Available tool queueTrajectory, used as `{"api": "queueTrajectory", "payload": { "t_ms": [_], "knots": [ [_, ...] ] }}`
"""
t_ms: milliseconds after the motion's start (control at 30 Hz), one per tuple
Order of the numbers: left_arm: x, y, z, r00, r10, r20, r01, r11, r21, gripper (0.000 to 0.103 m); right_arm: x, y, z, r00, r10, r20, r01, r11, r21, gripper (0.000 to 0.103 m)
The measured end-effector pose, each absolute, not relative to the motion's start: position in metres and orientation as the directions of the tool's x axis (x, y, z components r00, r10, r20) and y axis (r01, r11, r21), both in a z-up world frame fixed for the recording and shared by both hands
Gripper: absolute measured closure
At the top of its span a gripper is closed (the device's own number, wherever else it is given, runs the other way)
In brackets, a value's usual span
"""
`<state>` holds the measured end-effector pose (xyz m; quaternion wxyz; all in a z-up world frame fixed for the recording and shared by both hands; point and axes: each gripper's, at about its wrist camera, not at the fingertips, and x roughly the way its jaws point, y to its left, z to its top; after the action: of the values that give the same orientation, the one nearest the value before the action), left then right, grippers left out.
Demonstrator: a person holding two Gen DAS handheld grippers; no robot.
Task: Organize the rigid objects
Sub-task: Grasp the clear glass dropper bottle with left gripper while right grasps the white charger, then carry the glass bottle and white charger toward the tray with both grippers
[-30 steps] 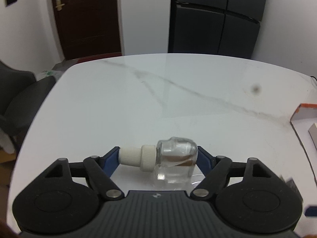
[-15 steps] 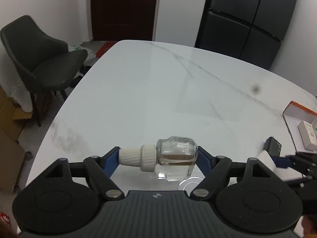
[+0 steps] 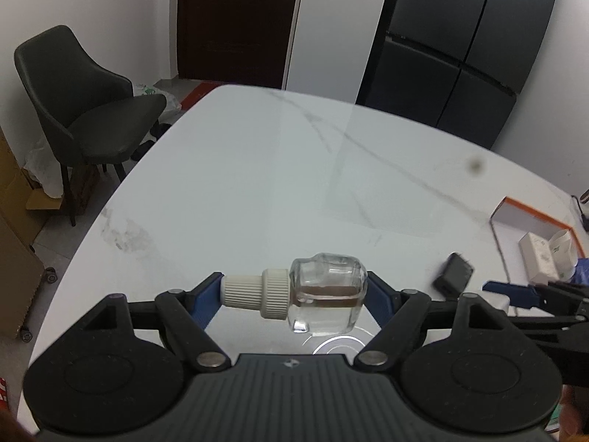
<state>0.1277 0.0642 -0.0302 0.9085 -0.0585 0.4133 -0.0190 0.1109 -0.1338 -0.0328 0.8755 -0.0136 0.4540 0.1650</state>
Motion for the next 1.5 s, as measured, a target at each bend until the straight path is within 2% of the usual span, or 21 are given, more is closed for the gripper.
{"api": "queueTrajectory", "payload": {
  "t_ms": [167,633,1500],
  "knots": [
    [0.112,0.048,-0.020,0.659,-0.085,-0.747,-0.005,0.993,-0.118,0.022,0.096,-0.158,-0.017,0.530,0.286,-0.798,-0.276,0.948,0.156,0.033],
    [0.091,-0.023,0.004,0.651,-0.052,-0.758,-0.011,0.997,-0.078,0.022,0.062,-0.222,0.029,0.585,0.234,-0.776,-0.226,0.967,0.120,0.033],
    [0.072,-0.110,0.028,0.653,-0.134,-0.745,0.101,0.991,-0.091,0.022,0.030,-0.308,0.078,0.662,0.178,-0.728,-0.127,0.984,0.126,0.033]
  ]
}}
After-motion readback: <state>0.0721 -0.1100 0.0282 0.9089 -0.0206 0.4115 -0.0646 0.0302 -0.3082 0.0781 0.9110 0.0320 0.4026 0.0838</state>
